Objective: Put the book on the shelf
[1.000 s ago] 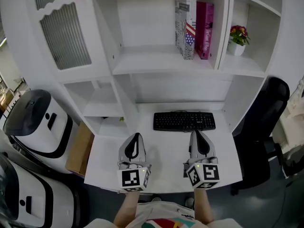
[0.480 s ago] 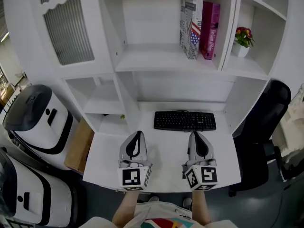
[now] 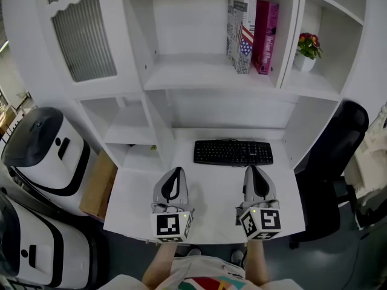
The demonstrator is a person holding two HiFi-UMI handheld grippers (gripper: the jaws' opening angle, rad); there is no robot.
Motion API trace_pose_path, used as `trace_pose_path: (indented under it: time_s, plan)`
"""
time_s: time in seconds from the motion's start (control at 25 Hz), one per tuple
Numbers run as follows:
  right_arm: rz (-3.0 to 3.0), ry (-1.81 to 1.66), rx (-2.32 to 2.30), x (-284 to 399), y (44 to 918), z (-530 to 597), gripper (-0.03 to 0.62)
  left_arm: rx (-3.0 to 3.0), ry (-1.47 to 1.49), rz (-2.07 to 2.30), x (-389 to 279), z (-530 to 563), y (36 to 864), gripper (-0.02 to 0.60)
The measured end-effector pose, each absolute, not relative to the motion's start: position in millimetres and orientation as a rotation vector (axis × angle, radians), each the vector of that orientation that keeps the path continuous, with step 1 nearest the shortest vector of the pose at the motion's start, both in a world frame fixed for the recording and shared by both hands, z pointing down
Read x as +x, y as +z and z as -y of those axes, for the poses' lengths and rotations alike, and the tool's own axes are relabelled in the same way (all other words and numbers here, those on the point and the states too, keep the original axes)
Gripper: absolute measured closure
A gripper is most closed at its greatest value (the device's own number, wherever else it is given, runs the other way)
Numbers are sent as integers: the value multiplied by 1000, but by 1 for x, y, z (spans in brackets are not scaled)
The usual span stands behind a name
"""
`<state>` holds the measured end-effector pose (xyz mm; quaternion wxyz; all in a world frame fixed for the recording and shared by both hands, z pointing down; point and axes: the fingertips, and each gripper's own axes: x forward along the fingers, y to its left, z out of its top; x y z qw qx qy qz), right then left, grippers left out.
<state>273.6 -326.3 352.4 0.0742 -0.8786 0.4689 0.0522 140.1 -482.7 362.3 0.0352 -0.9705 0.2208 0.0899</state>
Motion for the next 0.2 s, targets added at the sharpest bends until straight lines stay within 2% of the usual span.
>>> trace_pose_path:
  time_s: [0.2]
  plan:
    - [-1428, 105, -2622, 272, 360, 329, 591, -2983, 264, -675, 139, 484, 363, 584]
